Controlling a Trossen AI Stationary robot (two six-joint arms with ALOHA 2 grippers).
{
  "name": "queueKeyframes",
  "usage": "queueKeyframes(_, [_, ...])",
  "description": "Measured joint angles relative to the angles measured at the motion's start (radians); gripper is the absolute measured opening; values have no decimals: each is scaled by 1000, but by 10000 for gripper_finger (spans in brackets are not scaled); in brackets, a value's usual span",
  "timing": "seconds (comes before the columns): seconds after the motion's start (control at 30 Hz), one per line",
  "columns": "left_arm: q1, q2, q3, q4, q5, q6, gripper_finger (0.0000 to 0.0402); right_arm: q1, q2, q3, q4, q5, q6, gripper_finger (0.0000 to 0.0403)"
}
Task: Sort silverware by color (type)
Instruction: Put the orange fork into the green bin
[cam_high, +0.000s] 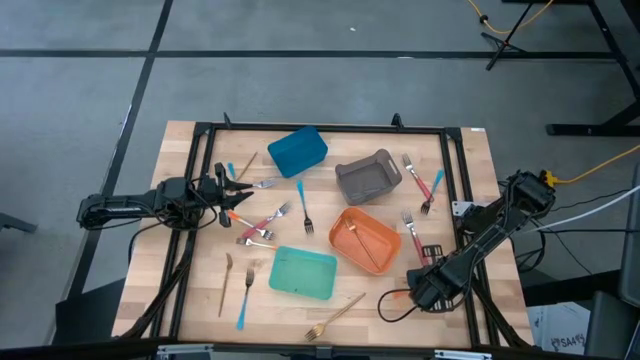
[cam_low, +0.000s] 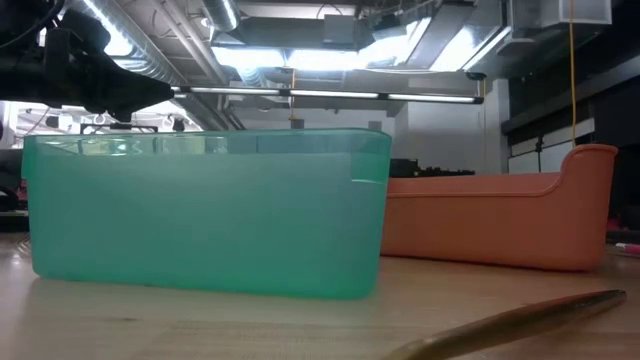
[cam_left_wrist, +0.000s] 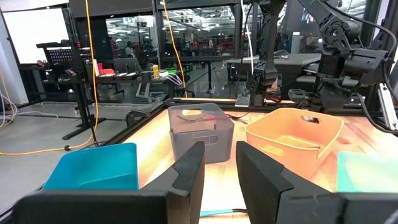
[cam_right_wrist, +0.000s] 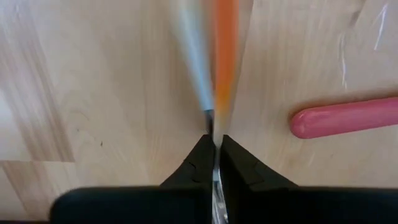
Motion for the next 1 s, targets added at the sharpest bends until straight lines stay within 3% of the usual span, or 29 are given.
queueKeyframes(0.67, [0,0,0,0,0,0,85,-1,0,75,-21,2,25,1])
queueKeyframes(1.0, [0,0,0,0,0,0,85,-1,0,213,-158,101,23,1])
